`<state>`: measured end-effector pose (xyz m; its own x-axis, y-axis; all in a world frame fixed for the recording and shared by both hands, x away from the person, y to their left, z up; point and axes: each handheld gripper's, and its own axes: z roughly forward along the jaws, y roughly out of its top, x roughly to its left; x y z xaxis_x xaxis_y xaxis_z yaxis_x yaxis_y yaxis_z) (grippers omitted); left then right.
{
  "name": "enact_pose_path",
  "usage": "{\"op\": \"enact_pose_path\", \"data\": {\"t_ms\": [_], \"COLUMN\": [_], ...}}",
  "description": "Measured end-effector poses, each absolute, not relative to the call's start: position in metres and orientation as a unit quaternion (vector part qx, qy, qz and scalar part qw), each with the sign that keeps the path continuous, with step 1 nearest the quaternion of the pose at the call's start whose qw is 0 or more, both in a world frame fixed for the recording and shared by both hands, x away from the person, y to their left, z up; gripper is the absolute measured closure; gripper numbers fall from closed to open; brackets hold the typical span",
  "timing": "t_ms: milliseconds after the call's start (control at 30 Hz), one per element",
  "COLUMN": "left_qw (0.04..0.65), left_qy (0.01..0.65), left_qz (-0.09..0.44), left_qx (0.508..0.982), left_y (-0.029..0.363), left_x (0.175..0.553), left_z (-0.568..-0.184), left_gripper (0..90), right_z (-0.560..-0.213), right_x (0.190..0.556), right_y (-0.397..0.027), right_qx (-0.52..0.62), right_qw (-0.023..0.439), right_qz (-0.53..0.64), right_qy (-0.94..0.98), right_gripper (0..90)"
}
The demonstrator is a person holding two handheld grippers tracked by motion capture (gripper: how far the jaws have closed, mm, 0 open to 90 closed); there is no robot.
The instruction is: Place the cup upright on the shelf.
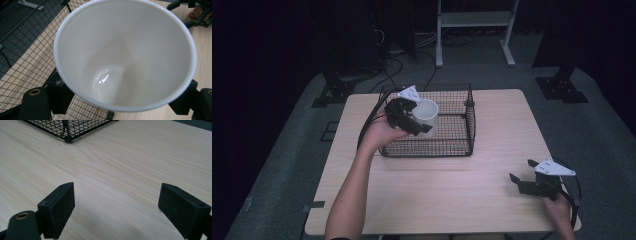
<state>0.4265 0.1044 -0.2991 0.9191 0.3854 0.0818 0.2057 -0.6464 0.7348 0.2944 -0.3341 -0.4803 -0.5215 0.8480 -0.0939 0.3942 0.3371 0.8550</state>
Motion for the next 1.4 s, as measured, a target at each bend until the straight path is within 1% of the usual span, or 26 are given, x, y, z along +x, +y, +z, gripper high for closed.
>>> {"op": "enact_pose_path", "data": {"t_ms": [900, 1400], "left_qw": [0.370, 0.357], "left_qy": [0.200, 0.217], "left_qz": [0.103, 0.083], "left_qx": [0.901, 0.905], "left_y": [0.099, 0.090], "left_x": [0.472, 0.495], "left_z": [-0.326, -0.344], "left_gripper": [21.4, 21.4], "right_z": [-0.480, -0.480], "right_x": [0.295, 0.294], "right_y": [-0.335, -0.335], "right_qx": [0.405, 0.406], "right_qw": [0.275, 0.276], "right_qz": [0.413, 0.415], "right_qy": [0.768, 0.766], "right_gripper": [13.1, 13.1]}}
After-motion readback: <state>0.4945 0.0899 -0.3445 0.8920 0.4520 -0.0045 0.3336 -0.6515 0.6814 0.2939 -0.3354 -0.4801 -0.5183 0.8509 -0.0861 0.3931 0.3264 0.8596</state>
